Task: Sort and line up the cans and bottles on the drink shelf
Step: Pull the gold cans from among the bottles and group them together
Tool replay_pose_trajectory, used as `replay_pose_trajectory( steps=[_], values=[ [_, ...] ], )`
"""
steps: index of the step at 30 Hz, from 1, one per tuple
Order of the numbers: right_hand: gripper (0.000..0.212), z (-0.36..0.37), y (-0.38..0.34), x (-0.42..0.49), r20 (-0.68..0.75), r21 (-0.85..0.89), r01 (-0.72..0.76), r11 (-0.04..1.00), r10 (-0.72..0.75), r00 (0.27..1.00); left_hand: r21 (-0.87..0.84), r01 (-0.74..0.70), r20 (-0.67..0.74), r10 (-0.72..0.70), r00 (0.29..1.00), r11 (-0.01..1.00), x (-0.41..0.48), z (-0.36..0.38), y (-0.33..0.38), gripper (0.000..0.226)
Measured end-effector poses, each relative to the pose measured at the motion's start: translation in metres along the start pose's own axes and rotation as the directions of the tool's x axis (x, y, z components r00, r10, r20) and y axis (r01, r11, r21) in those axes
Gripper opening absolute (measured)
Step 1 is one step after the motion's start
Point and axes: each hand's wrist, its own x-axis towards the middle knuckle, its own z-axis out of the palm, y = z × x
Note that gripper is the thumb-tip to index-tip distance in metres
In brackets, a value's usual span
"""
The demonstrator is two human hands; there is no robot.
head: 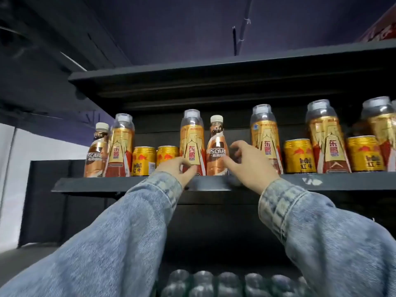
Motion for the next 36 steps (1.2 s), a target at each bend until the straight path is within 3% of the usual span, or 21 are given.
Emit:
replay_pose_trajectory(
  steps=[2, 6, 9, 11, 13, 16, 20, 22, 24, 31, 36],
  values=[
    [0.054, -0.002, -0.001, 0.014, -0.020, 0.060, -0.050, 0.997, 0.052, 0.998, -0.072, -0.024, -0.036, 0.022, 0.999, 0.997, 0.014, 0.001, 0.002, 0.017],
    [0.060, -0.004, -0.005, 0.040, 0.017, 0.184, -0.178, 0.967, 0.177, 0.984, -0.033, -0.115, -0.144, 0.109, 0.984, 0.993, 0.022, -0.002, 0.000, 0.018],
    [0.055, 0.001, -0.010, 0.050, -0.062, 0.217, -0.149, 0.965, 0.166, 0.984, -0.022, -0.117, -0.218, 0.109, 0.970, 0.993, 0.030, -0.009, -0.010, 0.016],
    [0.053, 0.004, -0.016, 0.058, -0.147, 0.220, -0.105, 0.970, 0.139, 0.979, -0.036, -0.096, -0.279, 0.082, 0.957, 0.995, 0.039, -0.014, -0.016, 0.023],
    [0.053, 0.006, -0.025, 0.065, -0.200, 0.208, -0.075, 0.975, 0.117, 0.973, -0.042, -0.061, -0.317, 0.045, 0.947, 0.997, 0.051, -0.018, -0.016, 0.044],
    [0.052, 0.009, -0.034, 0.069, -0.258, 0.183, -0.050, 0.982, 0.097, 0.961, -0.033, -0.026, -0.300, 0.015, 0.954, 0.999, 0.069, -0.018, -0.003, 0.068],
    [0.051, 0.013, -0.028, 0.051, -0.312, 0.193, -0.065, 0.979, 0.124, 0.942, 0.111, 0.104, -0.279, -0.069, 0.958, 0.988, 0.093, -0.014, 0.017, 0.080],
    [0.047, 0.015, -0.017, 0.037, -0.328, 0.186, -0.071, 0.980, 0.130, 0.935, 0.053, 0.140, -0.228, -0.124, 0.966, 0.989, 0.108, -0.008, 0.020, 0.086],
    [0.043, 0.018, -0.004, 0.026, -0.340, 0.165, -0.068, 0.984, 0.121, 0.933, -0.061, 0.139, -0.178, -0.148, 0.973, 0.988, 0.118, -0.002, 0.019, 0.088],
    [0.034, 0.018, 0.011, 0.016, -0.361, 0.119, -0.048, 0.992, 0.088, 0.928, 0.000, 0.115, -0.253, -0.111, 0.961, 0.993, 0.114, -0.003, 0.016, 0.081],
    [0.028, -0.012, 0.013, 0.019, -0.468, -0.012, -0.011, 1.000, 0.004, 0.884, -0.116, 0.006, -0.331, -0.044, 0.943, 0.993, 0.101, -0.014, 0.016, 0.075]
  ],
)
